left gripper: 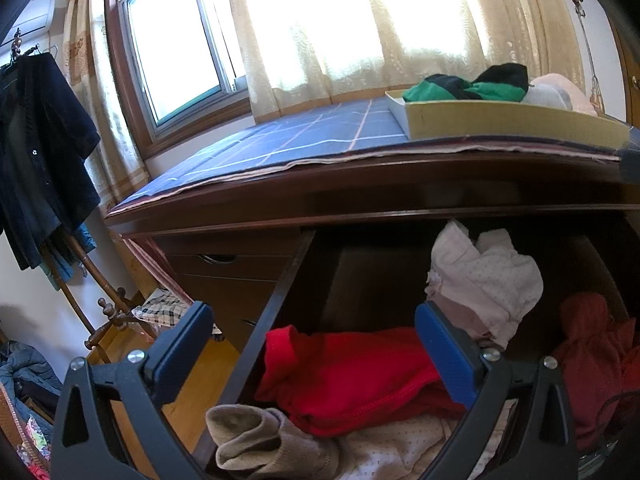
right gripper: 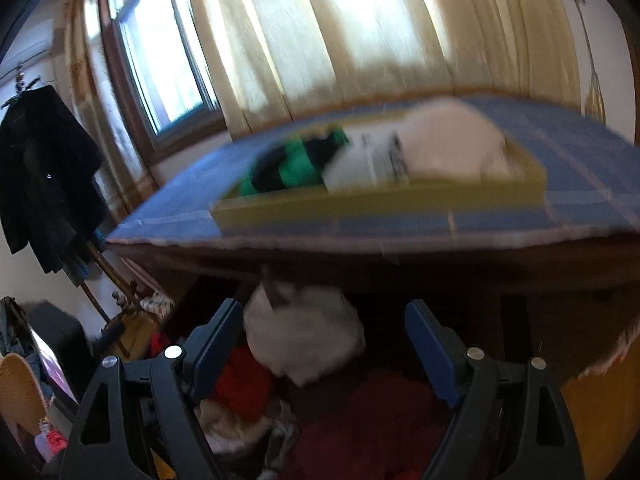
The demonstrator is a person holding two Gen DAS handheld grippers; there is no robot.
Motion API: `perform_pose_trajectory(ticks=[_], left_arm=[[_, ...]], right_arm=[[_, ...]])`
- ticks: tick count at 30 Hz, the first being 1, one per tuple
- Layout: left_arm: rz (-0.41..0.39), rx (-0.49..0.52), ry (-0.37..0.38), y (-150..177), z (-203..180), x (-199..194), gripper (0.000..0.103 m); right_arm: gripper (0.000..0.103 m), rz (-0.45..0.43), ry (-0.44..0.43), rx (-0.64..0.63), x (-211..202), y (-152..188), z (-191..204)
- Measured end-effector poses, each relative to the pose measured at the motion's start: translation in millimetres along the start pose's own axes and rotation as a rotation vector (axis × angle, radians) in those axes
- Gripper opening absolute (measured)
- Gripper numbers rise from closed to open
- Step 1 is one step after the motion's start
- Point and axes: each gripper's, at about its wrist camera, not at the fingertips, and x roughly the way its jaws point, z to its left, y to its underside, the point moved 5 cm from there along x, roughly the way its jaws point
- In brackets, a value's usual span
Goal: Take underwear out of drawer
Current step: 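Return the right gripper to the drawer and grasp the white dotted garment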
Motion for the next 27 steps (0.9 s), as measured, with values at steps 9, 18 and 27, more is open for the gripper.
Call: perform_pose_trajectory(ticks=[9, 18, 27], left_arm=[[0.001, 0.002, 0.0, 0.0, -0.2, 0.7, 0.103], [0.009, 0.001, -0.002, 1.7, 0.8, 0.4, 0.102], [0.021, 0.012, 0.013, 4.3, -1.3, 2.5, 0.102]], right_arm=[[0.085, 0.124, -0.004, 0.061, 21.4, 27.2, -9.6], [0.085, 0.287, -0.034, 0.013, 71.7, 23.6, 14.9], [0.085, 0.376, 0.017, -0.152, 115.6, 23.8, 49.8]])
